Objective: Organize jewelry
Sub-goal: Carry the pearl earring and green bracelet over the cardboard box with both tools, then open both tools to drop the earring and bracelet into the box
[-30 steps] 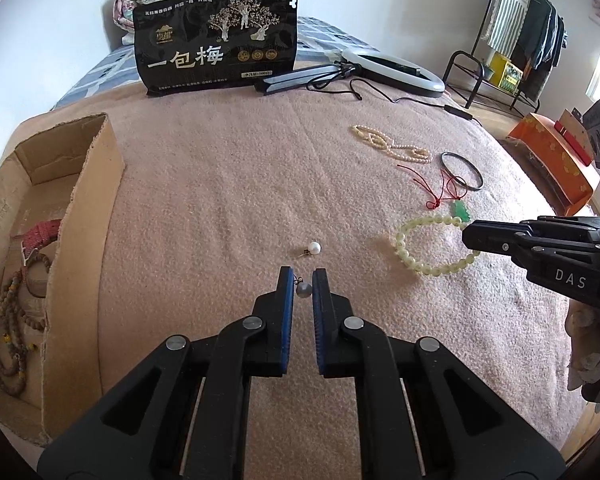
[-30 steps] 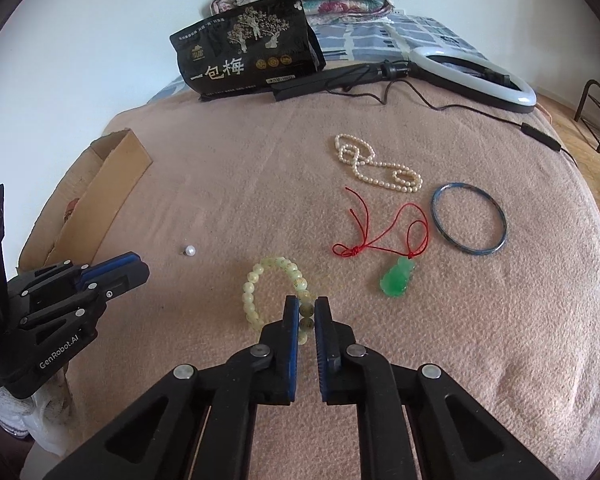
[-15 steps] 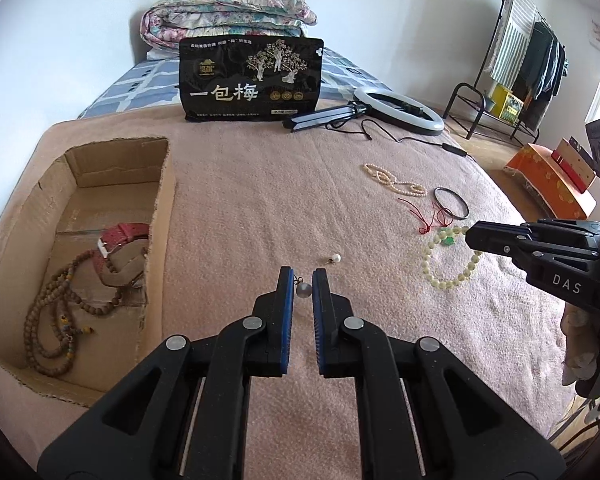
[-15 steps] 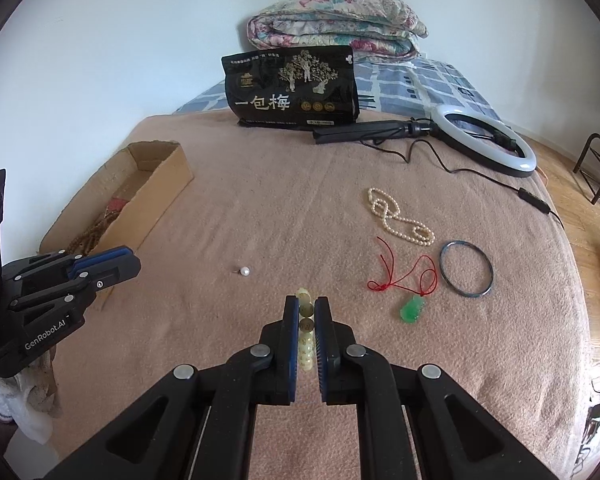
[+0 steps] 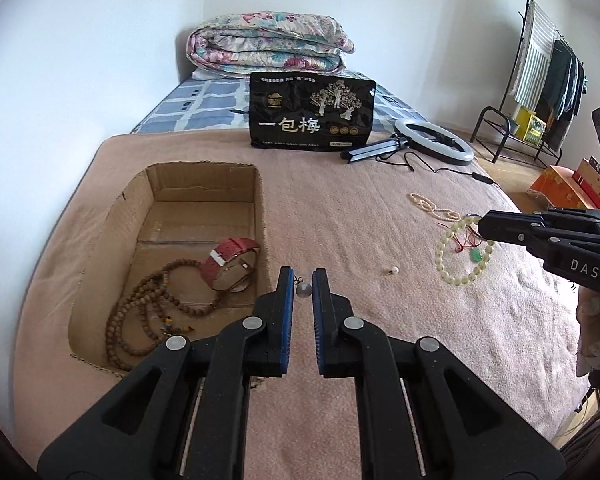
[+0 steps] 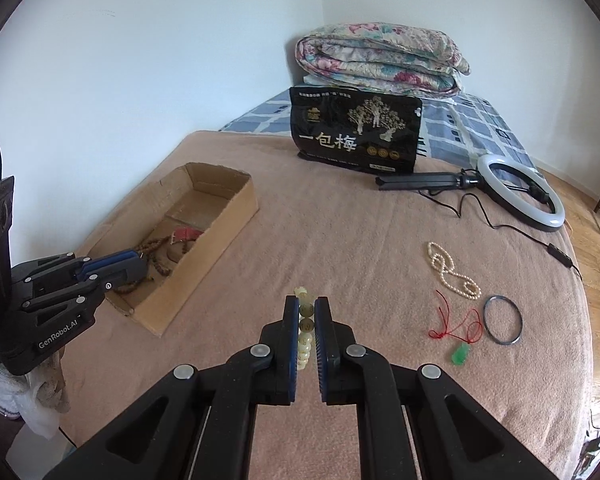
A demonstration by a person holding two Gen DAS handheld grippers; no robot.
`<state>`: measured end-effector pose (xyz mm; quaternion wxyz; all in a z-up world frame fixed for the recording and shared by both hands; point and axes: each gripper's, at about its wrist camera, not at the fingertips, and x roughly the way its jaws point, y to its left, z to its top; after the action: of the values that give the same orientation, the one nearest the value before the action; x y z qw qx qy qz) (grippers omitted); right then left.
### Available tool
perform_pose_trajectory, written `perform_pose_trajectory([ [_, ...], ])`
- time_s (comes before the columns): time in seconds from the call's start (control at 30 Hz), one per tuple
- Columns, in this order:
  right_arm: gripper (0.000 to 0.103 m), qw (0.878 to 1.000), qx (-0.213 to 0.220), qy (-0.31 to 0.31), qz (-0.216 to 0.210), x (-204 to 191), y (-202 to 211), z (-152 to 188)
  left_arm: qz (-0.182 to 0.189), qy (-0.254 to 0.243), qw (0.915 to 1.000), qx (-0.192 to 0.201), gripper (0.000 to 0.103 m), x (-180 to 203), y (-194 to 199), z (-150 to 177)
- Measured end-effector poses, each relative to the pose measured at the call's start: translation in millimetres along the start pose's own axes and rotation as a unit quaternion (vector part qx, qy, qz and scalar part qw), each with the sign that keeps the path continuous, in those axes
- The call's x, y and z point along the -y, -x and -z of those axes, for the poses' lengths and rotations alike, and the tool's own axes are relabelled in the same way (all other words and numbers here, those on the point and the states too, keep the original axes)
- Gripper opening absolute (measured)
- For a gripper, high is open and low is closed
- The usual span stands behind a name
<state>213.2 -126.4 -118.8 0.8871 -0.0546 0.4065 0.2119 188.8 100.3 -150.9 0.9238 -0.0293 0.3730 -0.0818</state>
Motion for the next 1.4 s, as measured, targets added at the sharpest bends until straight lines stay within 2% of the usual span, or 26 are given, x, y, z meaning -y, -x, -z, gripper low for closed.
perform_pose_trajectory([
  [0.23,0.005,1.000,0.006,0.024,-0.013,-32.8,-13.0,-25.6,-0.034,0.000,0.9994,0.009,0.007,-29.9,13.6,1.7],
  [0.67,0.005,0.997,0.013,0.054,-0.054,-87.4,-51.4,-65.9,-0.062,0.032,0.9975,0.010,0.007,-79.0,11.6,2.1],
  [1.1,0.005,0.995,0.010,0.077,-0.066,-126.9,-87.6,-92.7,-0.066,0.038,0.9970,0.014,0.007,-89.5,7.7,3.7],
  [1.4,0.005,0.995,-0.001,0.076,-0.072,-134.4,-111.9,-100.8,-0.068,0.043,0.9967,0.011,0.007,-94.7,3.0,3.5],
])
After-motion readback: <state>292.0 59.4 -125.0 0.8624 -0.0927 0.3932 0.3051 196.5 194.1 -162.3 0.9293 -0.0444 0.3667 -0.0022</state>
